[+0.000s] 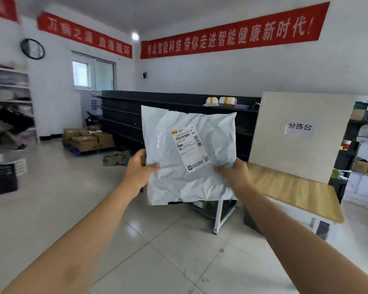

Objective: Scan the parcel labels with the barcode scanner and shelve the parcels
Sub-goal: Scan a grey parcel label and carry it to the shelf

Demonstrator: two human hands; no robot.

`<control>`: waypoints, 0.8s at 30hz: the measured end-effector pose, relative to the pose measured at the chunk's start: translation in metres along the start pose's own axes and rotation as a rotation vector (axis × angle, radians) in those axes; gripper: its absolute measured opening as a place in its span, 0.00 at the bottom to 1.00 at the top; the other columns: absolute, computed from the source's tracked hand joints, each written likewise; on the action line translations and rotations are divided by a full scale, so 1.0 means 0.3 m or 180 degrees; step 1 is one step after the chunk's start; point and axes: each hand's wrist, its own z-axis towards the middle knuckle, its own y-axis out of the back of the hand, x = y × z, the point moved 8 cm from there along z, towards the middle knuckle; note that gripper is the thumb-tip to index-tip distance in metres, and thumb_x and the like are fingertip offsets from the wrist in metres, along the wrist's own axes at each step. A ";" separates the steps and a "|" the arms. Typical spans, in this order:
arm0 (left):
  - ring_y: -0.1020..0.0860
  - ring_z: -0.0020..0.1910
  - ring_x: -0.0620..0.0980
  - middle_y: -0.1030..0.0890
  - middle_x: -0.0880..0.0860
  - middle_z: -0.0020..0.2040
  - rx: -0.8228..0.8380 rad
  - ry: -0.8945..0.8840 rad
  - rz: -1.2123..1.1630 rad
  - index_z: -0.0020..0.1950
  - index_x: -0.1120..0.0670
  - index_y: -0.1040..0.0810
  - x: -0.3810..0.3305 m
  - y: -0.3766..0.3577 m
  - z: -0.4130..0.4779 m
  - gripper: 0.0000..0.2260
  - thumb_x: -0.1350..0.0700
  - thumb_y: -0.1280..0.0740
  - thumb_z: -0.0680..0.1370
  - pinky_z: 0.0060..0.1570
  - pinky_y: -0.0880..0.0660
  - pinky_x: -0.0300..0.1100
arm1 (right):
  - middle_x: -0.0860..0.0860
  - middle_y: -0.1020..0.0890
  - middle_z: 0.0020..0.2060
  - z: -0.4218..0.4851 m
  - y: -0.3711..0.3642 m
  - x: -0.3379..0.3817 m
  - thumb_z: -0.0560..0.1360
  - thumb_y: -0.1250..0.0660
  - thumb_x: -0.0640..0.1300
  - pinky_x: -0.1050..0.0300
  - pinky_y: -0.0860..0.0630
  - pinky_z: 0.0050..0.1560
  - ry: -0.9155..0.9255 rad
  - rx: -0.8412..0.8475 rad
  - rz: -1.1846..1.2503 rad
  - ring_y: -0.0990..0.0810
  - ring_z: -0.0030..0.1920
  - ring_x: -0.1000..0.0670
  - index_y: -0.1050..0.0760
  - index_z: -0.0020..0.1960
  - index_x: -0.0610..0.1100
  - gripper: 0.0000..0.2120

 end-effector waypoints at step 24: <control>0.20 0.51 0.52 0.19 0.53 0.54 -0.3127 -0.0339 0.1963 0.60 0.58 0.27 -0.149 1.815 0.408 0.18 0.65 0.28 0.72 0.50 0.23 0.46 | 0.42 0.16 0.50 0.329 -2.570 0.149 0.68 0.28 0.27 0.53 0.21 0.47 0.0049 0.3352 0.1382 0.18 0.47 0.45 0.21 0.56 0.34 0.17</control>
